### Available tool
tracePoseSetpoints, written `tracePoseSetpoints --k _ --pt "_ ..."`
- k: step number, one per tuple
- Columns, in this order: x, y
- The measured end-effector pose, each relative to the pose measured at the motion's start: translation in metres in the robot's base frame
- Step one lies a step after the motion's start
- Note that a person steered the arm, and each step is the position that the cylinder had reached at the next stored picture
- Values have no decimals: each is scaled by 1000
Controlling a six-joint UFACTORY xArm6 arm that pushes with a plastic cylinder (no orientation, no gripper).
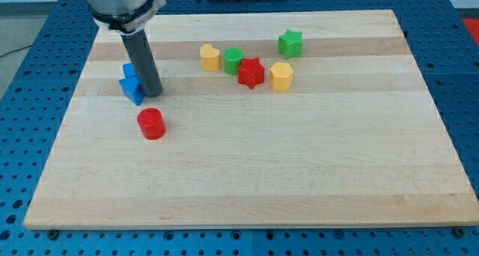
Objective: Slide the blue triangle into the blue cube
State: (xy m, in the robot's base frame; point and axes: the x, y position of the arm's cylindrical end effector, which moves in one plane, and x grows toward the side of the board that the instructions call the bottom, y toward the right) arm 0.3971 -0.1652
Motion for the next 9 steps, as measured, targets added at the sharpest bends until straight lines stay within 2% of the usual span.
tracePoseSetpoints --k 1,3,4,9 --pt "1 2" --pt "56 -14" --pt "56 -32" --pt "14 -33"
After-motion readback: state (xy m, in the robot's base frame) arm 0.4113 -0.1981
